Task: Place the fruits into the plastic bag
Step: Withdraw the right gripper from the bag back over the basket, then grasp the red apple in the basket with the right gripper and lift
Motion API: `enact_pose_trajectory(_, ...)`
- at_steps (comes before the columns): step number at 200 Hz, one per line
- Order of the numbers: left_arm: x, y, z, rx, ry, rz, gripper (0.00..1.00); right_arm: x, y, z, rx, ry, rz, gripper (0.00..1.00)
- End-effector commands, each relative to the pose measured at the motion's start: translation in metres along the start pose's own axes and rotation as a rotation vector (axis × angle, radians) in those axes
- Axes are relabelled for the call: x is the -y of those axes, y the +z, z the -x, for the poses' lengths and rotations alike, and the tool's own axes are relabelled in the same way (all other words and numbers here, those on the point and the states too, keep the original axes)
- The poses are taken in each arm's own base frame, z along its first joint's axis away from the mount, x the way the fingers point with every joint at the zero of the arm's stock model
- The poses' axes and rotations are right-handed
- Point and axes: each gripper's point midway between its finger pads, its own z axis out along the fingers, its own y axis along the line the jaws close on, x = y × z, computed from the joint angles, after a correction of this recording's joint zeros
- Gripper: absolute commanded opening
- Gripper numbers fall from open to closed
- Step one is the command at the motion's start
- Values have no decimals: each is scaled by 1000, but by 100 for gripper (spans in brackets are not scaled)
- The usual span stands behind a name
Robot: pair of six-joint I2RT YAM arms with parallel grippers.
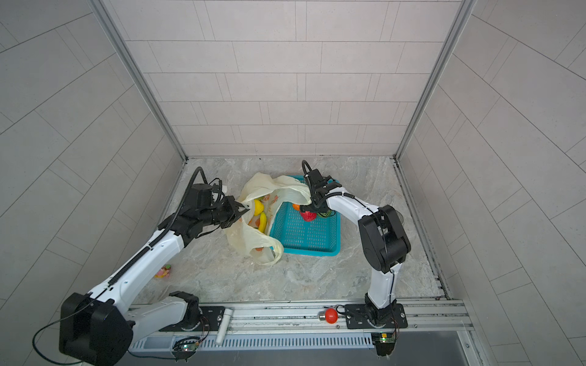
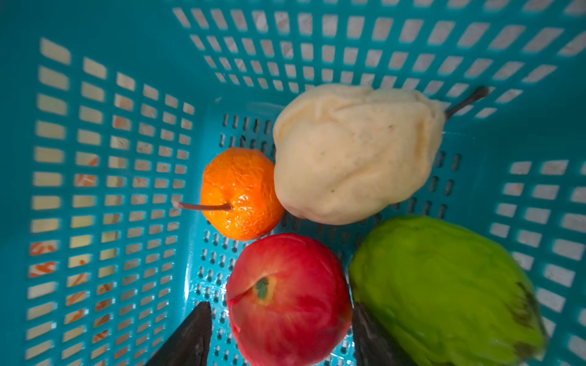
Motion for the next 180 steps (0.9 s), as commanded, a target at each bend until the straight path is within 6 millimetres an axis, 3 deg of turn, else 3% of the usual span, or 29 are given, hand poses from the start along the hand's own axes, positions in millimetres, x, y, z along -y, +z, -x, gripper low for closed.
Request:
enact_pose_trajectory(1,-3,4,-2,-3,5,0,0,16,4,-12,-43,-110,-144,68)
enact_pose_trajectory(62,-2,5,-2,-8,2,-4,0,18,21,-17,-62,-140,-185,68)
enact_pose_trajectory(109,-2,6,-1,-9,1,-2,0,9,15,-13,-29,-127,-128,52)
enact_pose_trajectory(148,-1,5,-1,-11,4,-4,0,7,-20,-4,43,-100,-77,49)
enact_pose_trajectory(180,0,4,-2,-15,8,-3,0,10,-79,16,172,-48,-11,48)
